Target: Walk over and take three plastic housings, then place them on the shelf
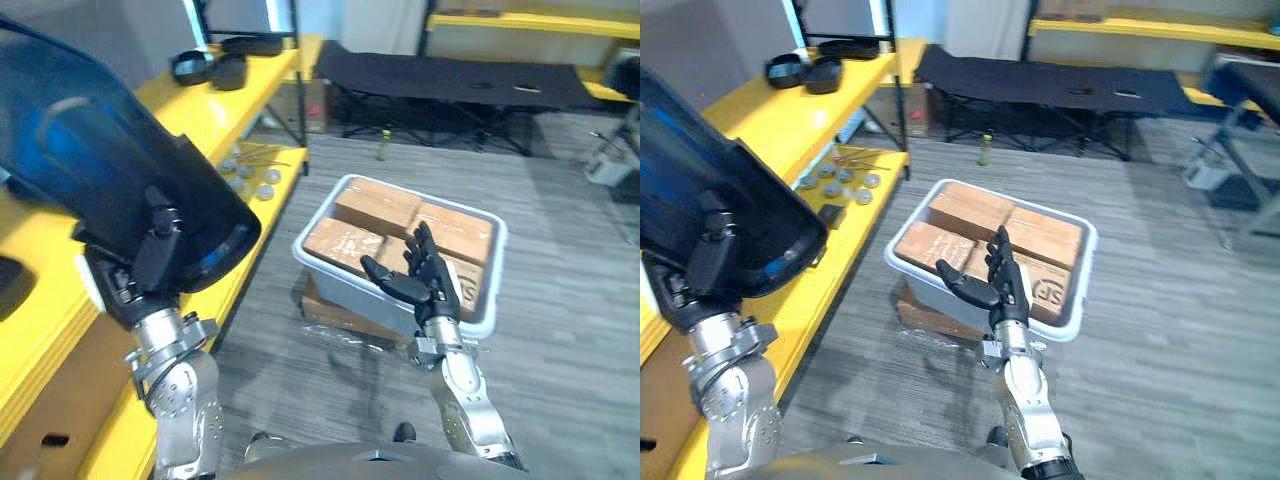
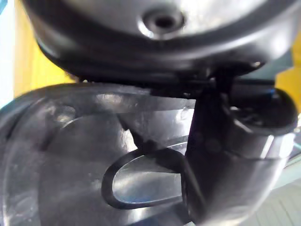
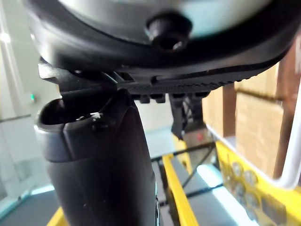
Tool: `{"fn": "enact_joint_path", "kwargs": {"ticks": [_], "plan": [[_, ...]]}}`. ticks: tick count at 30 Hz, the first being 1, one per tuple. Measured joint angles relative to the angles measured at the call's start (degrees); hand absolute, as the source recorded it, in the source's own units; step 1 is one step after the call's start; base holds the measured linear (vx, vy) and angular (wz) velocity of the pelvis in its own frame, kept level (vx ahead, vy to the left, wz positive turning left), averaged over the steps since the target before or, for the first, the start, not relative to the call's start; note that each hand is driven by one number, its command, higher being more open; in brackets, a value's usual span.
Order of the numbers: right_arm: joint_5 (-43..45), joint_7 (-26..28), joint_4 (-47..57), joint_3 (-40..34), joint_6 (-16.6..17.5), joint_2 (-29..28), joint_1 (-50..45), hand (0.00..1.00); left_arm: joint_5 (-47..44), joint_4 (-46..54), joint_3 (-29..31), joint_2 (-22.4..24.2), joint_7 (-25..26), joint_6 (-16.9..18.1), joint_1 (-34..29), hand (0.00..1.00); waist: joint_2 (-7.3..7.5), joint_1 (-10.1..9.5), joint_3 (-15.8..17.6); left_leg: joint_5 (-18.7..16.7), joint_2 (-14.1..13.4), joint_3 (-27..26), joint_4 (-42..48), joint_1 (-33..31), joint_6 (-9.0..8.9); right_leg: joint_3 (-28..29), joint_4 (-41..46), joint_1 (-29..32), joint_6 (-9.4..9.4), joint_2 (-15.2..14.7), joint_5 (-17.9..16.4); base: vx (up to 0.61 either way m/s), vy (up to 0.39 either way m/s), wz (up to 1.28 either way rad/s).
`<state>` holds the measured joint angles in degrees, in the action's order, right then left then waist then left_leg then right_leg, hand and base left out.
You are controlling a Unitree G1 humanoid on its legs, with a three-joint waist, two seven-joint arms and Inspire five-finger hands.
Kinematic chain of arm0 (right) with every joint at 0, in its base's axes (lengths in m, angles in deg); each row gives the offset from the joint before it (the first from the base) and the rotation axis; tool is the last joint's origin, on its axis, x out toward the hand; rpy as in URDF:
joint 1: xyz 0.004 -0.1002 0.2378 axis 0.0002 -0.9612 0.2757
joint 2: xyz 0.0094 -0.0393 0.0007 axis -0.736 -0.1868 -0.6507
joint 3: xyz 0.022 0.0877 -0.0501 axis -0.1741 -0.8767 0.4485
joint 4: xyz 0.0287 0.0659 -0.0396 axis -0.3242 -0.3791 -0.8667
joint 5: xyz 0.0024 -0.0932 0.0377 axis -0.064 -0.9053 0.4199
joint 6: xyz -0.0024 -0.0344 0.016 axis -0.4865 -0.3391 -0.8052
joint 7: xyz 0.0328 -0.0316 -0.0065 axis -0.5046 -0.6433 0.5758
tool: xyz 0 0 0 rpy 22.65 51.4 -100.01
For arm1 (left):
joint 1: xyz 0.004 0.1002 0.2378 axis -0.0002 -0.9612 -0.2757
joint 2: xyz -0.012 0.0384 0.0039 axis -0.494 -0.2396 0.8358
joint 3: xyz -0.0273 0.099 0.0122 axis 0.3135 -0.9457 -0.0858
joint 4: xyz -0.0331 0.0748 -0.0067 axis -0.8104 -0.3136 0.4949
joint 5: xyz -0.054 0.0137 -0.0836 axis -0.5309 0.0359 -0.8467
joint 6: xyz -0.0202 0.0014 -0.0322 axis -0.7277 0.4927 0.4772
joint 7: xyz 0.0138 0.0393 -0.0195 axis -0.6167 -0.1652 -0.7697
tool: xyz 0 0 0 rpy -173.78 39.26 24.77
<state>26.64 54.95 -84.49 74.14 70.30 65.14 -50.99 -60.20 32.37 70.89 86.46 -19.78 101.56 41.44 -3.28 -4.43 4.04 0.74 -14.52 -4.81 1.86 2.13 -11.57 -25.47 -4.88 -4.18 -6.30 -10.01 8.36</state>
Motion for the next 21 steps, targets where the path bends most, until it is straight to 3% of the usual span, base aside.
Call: {"fn": "enact_joint_path", "kwargs": {"ticks": [4,7,13,17,19,21], "plan": [[-0.3,0.2,-3.3,4.5,0.1,0.0,5.2,1.0,-0.3,2.6,7.2,0.3,0.0,0.1,-4.4,0.0,0.24,-4.11,-0.2,0.2,0.3,4.8,-0.1,-1.7,-0.34,-5.0,0.0,-1.9,-0.61,0.0,-1.5,0.0,-0.001,0.58],[-0.3,1.8,-3.8,7.3,0.3,-0.1,8.1,1.0,-1.7,2.7,9.5,1.3,-0.1,0.1,-7.6,0.0,0.57,-6.57,-0.3,0.3,0.6,6.5,-0.2,-1.8,-0.45,-6.6,0.0,-3.1,-1.01,-0.2,-2.1,0.03,0.016,0.34],[3.1,6.3,-5.6,11.0,0.2,-0.2,13.8,1.0,-3.0,2.7,10.3,2.8,-2.4,0.1,-9.7,0.0,1.23,-8.11,-0.7,-0.1,1.1,8.1,2.1,-3.0,-0.02,-9.0,0.3,-5.1,-1.11,-0.3,-2.4,0.04,0.023,0.2],[3.0,6.8,-5.7,11.3,-0.3,0.8,13.8,1.0,-3.5,2.7,8.6,2.7,-8.3,-0.2,-6.1,0.0,1.7,-6.96,-0.5,3.5,3.5,5.1,3.2,-9.0,4.22,-19.4,0.3,-7.4,-1.9,-1.8,-3.9,-0.01,0.024,1.22],[1.6,6.8,-6.5,11.3,-0.5,0.8,14.1,1.0,-5.4,2.7,8.4,2.4,-11.8,0.4,-5.3,0.0,0.89,-8.38,0.0,5.2,4.1,5.5,0.9,-9.0,3.83,-21.7,0.3,-8.5,-2.79,-2.1,-4.6,-0.03,0.086,1.02],[-2.0,6.9,-7.3,11.5,-0.7,0.7,14.3,1.0,-7.8,2.7,8.0,2.3,-13.8,0.7,-5.3,0.0,0.72,-8.62,0.1,5.8,4.9,5.7,0.2,-9.4,3.94,-22.5,2.3,-8.6,-3.55,-3.2,-5.7,0.01,0.112,0.57]]}}
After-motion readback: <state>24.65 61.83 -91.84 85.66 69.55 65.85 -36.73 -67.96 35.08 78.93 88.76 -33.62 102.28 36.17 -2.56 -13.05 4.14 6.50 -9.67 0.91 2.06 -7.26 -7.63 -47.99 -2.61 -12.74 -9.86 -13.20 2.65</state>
